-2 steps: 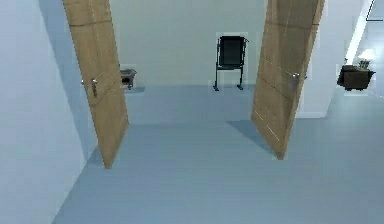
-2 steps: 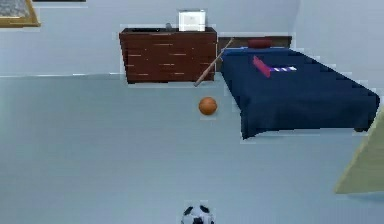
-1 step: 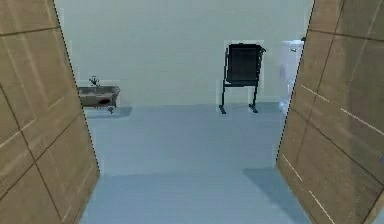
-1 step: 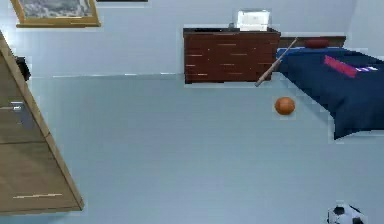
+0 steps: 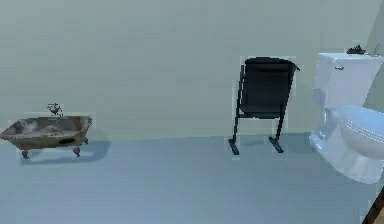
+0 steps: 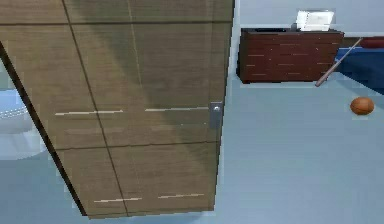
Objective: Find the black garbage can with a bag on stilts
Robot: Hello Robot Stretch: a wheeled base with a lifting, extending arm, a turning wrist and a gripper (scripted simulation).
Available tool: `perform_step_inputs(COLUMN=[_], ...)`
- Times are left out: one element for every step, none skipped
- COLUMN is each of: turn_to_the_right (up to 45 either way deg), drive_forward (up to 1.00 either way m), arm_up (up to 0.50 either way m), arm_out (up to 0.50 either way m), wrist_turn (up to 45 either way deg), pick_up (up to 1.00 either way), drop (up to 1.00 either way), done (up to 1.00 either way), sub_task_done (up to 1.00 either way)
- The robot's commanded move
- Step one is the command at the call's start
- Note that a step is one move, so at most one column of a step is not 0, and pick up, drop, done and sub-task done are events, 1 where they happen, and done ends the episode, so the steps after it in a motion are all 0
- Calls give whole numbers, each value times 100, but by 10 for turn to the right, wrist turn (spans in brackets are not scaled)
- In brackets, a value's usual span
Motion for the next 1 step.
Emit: perform_step_inputs(turn_to_the_right=[30], drive_forward=[0], arm_up=[0], arm_out=[0], wrist_turn=[0], pick_up=[0], drop=[0], done=[0], sub_task_done=[0])
